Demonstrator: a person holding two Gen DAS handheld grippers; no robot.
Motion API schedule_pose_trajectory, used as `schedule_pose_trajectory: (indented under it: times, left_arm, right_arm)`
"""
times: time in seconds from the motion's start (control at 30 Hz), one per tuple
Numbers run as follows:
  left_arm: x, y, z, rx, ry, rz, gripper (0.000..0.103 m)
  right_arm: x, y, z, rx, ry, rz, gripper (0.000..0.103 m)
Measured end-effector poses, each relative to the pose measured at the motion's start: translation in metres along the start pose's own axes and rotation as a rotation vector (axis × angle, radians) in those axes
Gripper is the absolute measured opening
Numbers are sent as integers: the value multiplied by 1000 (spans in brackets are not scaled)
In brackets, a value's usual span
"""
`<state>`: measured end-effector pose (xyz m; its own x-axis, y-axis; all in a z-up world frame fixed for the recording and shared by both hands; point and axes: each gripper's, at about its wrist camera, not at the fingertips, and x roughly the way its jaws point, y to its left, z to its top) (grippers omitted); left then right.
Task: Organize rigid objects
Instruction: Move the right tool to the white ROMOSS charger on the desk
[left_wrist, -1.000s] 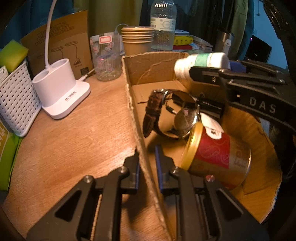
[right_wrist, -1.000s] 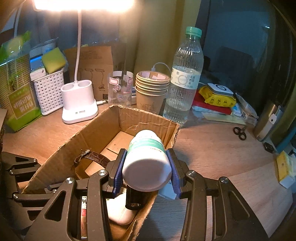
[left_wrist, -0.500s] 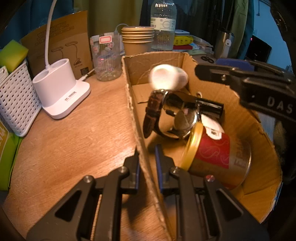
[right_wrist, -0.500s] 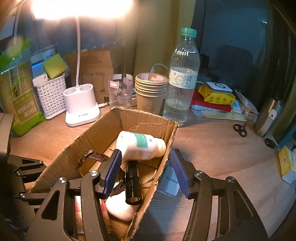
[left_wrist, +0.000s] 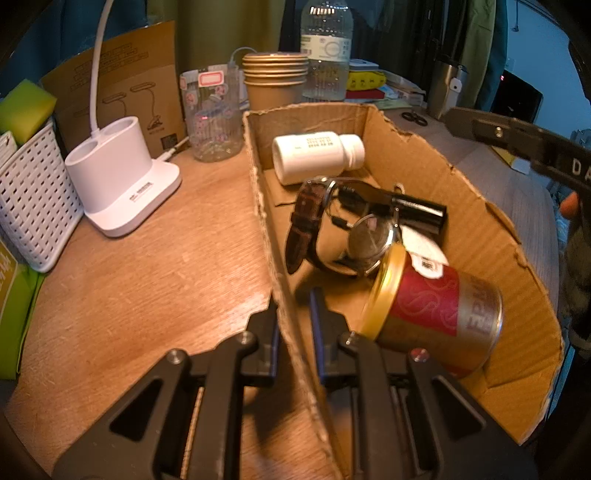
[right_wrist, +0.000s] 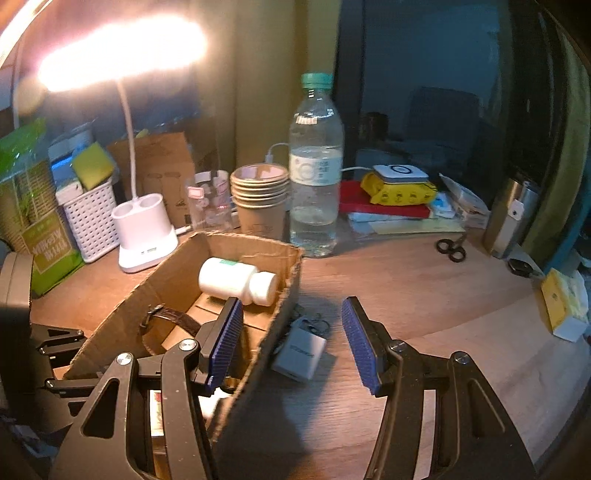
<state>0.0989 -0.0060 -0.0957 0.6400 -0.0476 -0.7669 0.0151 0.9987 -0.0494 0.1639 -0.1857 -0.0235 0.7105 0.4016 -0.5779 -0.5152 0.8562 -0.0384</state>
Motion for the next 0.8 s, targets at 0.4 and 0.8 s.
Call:
schedule_pose_trajectory:
  times: [0.4,0.8]
  left_arm:
    - [1,-1,0,1,0,0,15]
    - [0,4,0,-13,-1,9,15]
  right_arm:
    - [11,-35,-14,73,25,-19,59]
    - [41,-38,-32,94,119,95,59]
